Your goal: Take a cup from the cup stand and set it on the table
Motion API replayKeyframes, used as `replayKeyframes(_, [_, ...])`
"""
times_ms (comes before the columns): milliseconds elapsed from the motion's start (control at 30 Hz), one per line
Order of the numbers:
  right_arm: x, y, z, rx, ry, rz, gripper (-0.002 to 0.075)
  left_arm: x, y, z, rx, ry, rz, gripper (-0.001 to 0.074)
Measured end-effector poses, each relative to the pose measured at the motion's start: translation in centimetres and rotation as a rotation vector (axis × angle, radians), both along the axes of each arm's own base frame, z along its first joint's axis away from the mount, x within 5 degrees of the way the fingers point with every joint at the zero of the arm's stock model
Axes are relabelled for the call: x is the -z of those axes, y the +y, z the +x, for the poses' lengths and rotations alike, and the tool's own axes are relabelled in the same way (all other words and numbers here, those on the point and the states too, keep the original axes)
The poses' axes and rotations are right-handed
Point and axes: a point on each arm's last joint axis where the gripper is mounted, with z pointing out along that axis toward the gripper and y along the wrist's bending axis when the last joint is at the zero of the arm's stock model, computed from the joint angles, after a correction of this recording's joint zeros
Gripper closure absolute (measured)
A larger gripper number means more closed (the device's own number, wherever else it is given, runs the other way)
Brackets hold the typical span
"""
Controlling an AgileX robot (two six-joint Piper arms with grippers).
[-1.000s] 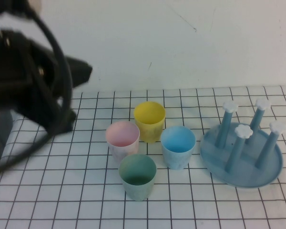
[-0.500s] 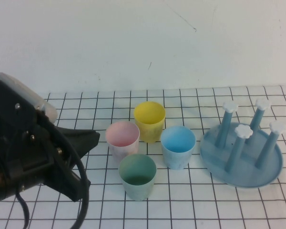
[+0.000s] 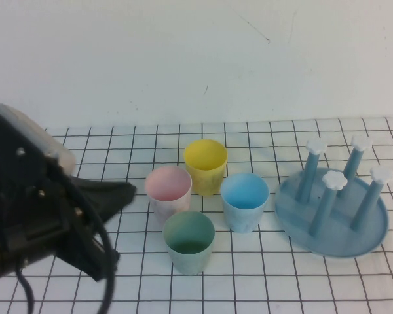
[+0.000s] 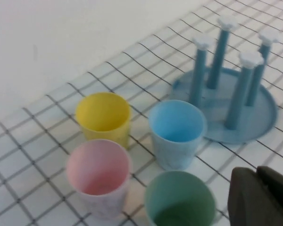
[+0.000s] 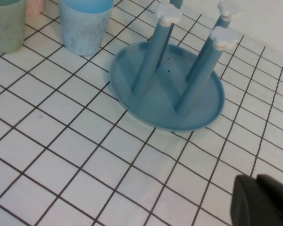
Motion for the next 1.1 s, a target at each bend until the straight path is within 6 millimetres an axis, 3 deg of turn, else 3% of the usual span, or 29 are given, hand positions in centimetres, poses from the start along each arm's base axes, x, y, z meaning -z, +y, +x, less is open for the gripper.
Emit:
replayKeyframes(100, [0.0, 0.0, 0.0, -0.001, 0.001, 0.003, 0.0726, -0.6, 1.5, -0.4, -0.100, -0.104, -0.011, 0.0736])
replayKeyframes(333, [0.0, 0.1, 0.0, -0.003, 0.003, 0.007, 0.0726, -0.7, 6.3, -4.6, -0.336, -0.357, -0.037, 0.0736])
replayKeyframes(600, [0.0, 0.1, 0.0, -0.004, 0.004, 0.011, 0.0726, 5.0, 8.7, -8.1, -0.504, -0.411, -0.018, 0.0737])
replayKeyframes(800, [0.0, 0.1, 0.0, -0.005, 0.005, 0.012, 0.0726, 9.5, 9.3, -8.5, -0.602, -0.331, -0.031, 0.0737])
replayKeyframes(933, [0.0, 0.1, 0.0, -0.005, 0.005, 0.012, 0.0727, 11.0, 9.6, -8.4, -0.639, -0.305, -0.037, 0.0737])
replayKeyframes(1100, [0.0, 0.1, 0.0, -0.005, 0.005, 0.012, 0.0727, 11.2, 9.8, -8.4, -0.663, -0.306, -0.042, 0.0737])
